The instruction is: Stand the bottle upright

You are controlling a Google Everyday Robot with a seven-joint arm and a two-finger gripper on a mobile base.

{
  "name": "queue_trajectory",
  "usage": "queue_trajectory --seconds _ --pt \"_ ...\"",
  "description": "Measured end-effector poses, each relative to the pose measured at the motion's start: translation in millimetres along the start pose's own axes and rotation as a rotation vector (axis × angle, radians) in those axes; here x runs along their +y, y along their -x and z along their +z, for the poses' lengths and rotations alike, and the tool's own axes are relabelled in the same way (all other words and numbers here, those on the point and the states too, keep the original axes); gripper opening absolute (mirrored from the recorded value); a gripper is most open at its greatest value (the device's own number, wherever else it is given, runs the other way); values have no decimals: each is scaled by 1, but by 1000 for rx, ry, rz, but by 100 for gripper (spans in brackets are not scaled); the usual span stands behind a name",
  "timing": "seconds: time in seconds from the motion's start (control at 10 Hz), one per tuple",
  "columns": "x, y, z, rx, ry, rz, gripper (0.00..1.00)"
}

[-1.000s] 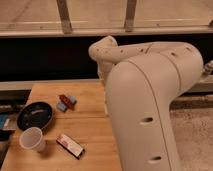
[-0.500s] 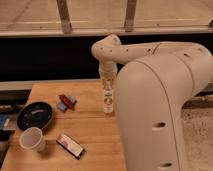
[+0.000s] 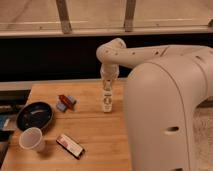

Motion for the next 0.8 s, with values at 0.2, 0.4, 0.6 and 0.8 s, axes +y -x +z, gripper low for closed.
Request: queue_trajectory --seconds 0.2,0.4,0.6,0.8 --pt "1 1 3 6 -22 2 0" --pt "4 2 3 9 -47 0 0" --pt "8 1 0 6 -67 -6 0" --pt "8 -1 -1 4 -75 -5 0"
